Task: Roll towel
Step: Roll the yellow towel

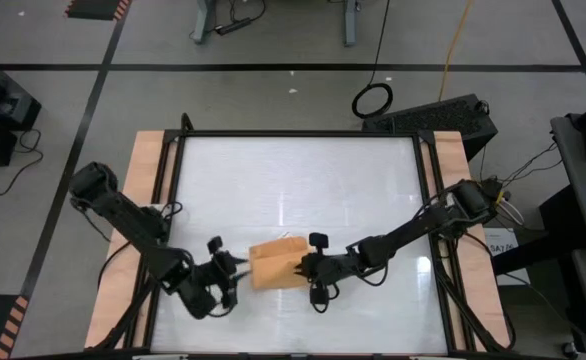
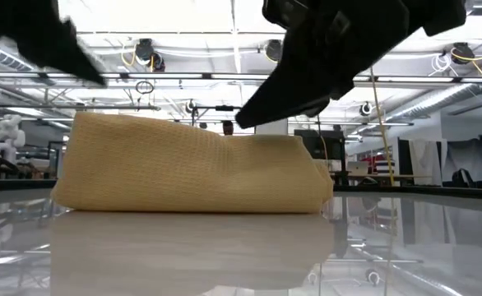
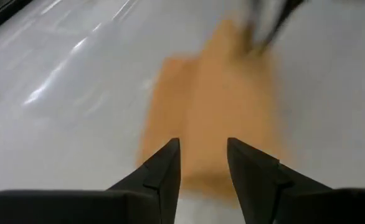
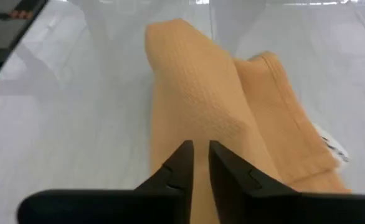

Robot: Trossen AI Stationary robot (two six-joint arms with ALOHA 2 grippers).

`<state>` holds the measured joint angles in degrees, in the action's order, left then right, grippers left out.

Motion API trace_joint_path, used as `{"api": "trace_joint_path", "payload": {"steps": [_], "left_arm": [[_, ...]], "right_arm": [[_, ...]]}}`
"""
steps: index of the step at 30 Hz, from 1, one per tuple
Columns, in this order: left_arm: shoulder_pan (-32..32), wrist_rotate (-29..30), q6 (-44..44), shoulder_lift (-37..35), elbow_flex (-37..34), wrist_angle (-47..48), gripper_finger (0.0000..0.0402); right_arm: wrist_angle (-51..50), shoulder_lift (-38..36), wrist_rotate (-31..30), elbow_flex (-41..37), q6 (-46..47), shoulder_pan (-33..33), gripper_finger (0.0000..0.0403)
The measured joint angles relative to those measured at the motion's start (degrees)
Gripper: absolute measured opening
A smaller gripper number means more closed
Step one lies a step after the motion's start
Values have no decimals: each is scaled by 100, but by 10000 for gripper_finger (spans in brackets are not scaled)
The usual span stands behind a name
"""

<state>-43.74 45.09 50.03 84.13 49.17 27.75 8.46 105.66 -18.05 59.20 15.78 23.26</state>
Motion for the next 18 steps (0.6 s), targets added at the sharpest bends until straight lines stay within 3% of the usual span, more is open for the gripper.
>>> {"api": "trace_joint_path", "payload": {"steps": [4,10,14,18], "left_arm": [[-188,97,-775,119,2,-1831,136],[-344,141,-2272,1036,7,-4103,151],[-349,168,-2812,1660,7,-4512,200],[-274,186,-2885,2196,4,-4468,262]], "right_arm": [[-566,-271,10,0,-137,7,66],[-1620,-506,-21,-26,-349,534,119],[-1498,-470,-268,-264,-413,925,174],[-663,-467,-804,-642,-647,1156,243]]}}
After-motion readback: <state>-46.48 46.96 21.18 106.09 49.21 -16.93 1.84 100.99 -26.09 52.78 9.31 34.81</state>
